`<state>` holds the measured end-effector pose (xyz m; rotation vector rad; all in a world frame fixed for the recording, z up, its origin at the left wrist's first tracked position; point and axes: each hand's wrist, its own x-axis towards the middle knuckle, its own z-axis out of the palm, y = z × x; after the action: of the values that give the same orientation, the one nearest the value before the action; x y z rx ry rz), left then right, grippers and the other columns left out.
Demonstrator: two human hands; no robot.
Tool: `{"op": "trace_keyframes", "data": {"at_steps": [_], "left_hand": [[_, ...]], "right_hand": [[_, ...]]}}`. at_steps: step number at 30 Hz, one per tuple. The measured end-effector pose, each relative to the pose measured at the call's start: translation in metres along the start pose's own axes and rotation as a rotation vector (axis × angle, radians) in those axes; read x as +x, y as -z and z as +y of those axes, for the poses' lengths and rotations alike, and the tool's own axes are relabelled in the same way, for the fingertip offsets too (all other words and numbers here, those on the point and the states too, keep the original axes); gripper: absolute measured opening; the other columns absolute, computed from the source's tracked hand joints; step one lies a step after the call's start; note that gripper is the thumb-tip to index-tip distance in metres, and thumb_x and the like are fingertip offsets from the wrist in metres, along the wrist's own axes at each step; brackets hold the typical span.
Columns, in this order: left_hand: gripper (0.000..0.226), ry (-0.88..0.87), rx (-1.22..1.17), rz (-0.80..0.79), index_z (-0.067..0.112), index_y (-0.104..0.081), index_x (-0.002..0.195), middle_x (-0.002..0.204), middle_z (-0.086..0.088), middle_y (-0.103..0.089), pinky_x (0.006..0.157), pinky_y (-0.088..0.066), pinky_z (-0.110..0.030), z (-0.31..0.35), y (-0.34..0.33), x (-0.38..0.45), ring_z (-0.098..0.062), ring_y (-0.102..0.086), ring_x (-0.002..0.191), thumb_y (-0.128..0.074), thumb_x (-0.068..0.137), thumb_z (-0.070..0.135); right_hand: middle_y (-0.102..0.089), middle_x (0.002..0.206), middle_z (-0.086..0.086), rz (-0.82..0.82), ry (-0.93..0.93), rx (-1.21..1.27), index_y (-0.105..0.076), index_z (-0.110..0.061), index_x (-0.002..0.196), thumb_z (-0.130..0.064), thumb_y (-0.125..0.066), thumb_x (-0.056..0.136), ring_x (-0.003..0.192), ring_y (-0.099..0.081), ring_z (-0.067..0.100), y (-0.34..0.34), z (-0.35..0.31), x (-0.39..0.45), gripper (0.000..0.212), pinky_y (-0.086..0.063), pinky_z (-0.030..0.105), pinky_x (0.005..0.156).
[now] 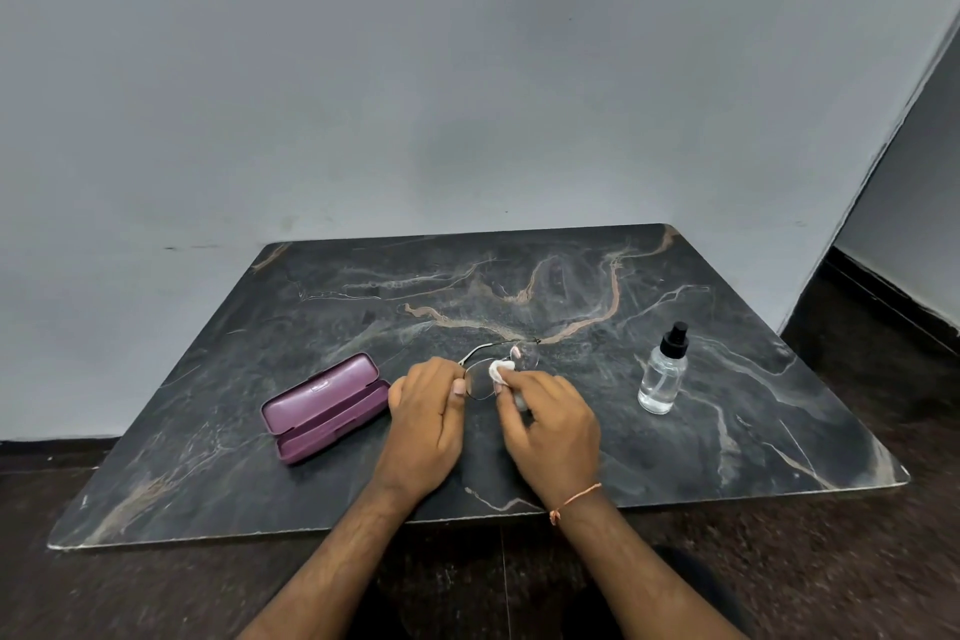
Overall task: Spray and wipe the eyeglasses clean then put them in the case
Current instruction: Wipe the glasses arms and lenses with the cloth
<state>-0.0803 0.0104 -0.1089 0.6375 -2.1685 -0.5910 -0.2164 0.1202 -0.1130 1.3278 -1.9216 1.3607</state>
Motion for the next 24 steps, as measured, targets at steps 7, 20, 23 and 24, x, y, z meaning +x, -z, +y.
{"op": "trace_keyframes", "data": {"at_steps": [7, 20, 23, 24], "left_hand": [[0.026, 0.045, -0.057, 0.057, 0.04, -0.049, 0.095, 0.093, 0.02, -0.054, 0.092, -0.036, -0.039, 0.0019, -0.0005, 0.0009, -0.005, -0.053, 0.098, -0.033, 0.115, 0.041], [0.021, 0.007, 0.0, 0.025, 0.046, -0.045, 0.1, 0.097, 0.025, -0.052, 0.096, -0.034, -0.039, 0.0014, -0.0009, -0.0007, -0.001, -0.052, 0.105, -0.033, 0.115, 0.038], [0.021, 0.008, 0.007, 0.018, 0.045, -0.047, 0.101, 0.099, 0.025, -0.053, 0.096, -0.033, -0.038, 0.0003, -0.0027, 0.0001, -0.001, -0.053, 0.106, -0.033, 0.115, 0.038], [0.022, 0.009, 0.007, 0.015, 0.045, -0.048, 0.101, 0.099, 0.025, -0.053, 0.097, -0.032, -0.037, 0.0002, -0.0029, 0.0003, -0.001, -0.053, 0.107, -0.032, 0.115, 0.039]], "right_hand": [[-0.078, 0.108, -0.016, -0.138, 0.177, 0.022, -0.08, -0.027, 0.118, -0.023, -0.075, 0.098, 0.085, -0.067, 0.013, 0.0046, -0.0039, -0.0062, 0.02, -0.057, 0.024, 0.077], [-0.079, 0.104, -0.013, -0.1, 0.136, 0.054, -0.082, -0.024, 0.118, -0.019, -0.078, 0.097, 0.084, -0.071, 0.014, 0.0046, -0.0028, -0.0037, 0.022, -0.06, 0.032, 0.076], [-0.079, 0.104, -0.014, -0.117, 0.185, 0.039, -0.082, -0.025, 0.115, -0.019, -0.078, 0.096, 0.083, -0.07, 0.015, 0.0045, -0.0035, -0.0054, 0.021, -0.059, 0.03, 0.075], [-0.078, 0.102, -0.015, -0.093, 0.161, 0.026, -0.082, -0.026, 0.115, -0.019, -0.078, 0.095, 0.082, -0.069, 0.014, 0.0048, -0.0027, -0.0043, 0.021, -0.059, 0.029, 0.074]]}}
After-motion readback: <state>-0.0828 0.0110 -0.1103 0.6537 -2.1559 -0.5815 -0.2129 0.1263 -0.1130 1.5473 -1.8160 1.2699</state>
